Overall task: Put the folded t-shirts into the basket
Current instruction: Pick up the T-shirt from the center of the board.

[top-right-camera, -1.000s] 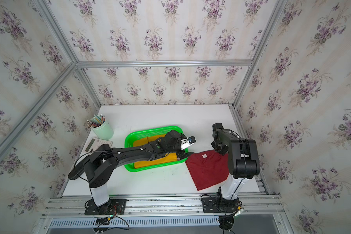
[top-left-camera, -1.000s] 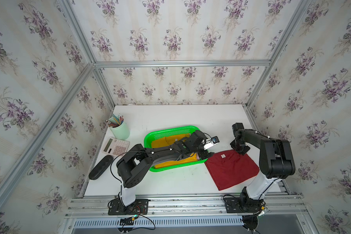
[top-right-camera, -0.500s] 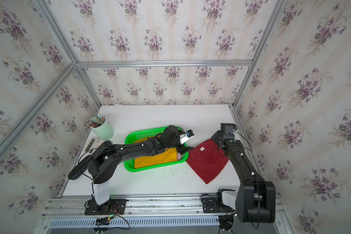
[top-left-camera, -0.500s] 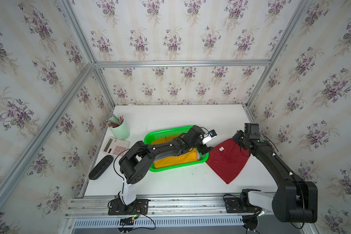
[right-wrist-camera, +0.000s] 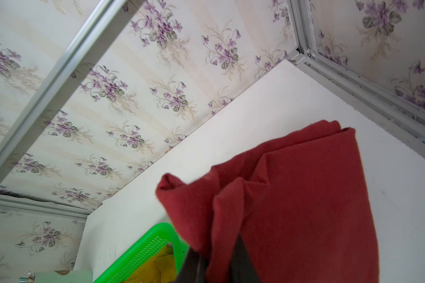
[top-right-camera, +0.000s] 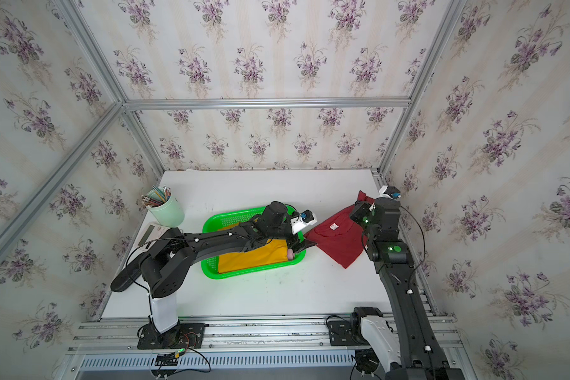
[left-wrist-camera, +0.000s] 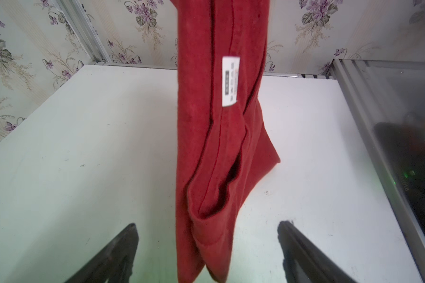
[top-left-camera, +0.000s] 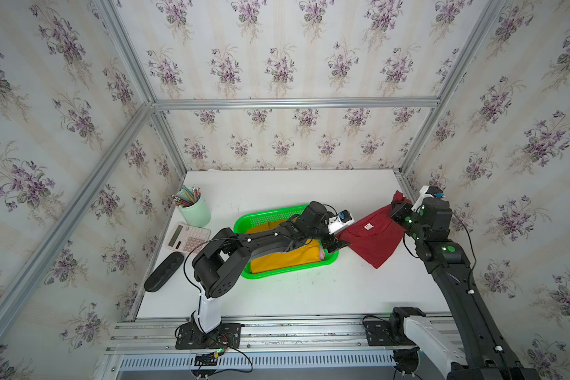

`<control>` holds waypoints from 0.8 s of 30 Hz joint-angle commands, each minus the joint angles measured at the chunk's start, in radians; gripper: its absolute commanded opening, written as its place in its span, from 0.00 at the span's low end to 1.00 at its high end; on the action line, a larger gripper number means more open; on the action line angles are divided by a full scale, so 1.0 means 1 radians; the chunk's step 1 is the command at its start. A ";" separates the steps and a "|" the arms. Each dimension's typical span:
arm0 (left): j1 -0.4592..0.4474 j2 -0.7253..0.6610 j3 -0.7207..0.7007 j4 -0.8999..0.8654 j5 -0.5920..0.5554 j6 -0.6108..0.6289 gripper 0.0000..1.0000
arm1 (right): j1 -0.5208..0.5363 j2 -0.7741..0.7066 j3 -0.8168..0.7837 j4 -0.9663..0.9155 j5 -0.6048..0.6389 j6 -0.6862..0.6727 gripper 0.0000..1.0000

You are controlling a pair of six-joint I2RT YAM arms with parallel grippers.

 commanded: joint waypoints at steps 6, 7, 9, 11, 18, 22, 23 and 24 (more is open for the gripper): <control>0.006 -0.001 -0.004 0.057 0.068 -0.041 0.80 | 0.023 -0.025 0.108 0.042 -0.176 -0.073 0.00; 0.006 -0.008 -0.009 0.067 0.070 -0.046 0.77 | 0.026 -0.022 0.123 0.040 -0.192 -0.072 0.00; 0.006 -0.029 -0.010 0.063 0.084 -0.047 0.48 | 0.031 -0.022 0.144 0.038 -0.219 -0.063 0.00; 0.006 -0.062 0.000 0.007 0.105 -0.056 0.14 | 0.034 -0.023 0.156 0.042 -0.240 -0.027 0.00; 0.006 -0.364 -0.164 -0.105 0.074 -0.105 0.00 | 0.063 -0.023 0.107 0.155 -0.354 0.087 0.00; 0.002 -0.579 -0.248 -0.286 0.064 -0.109 0.00 | 0.102 -0.018 0.073 0.174 -0.328 0.147 0.00; 0.000 -0.635 -0.262 -0.355 0.063 -0.112 0.00 | 0.122 -0.017 0.049 0.204 -0.326 0.202 0.00; -0.003 -0.675 -0.268 -0.417 0.065 -0.111 0.00 | 0.147 -0.016 0.033 0.236 -0.323 0.253 0.00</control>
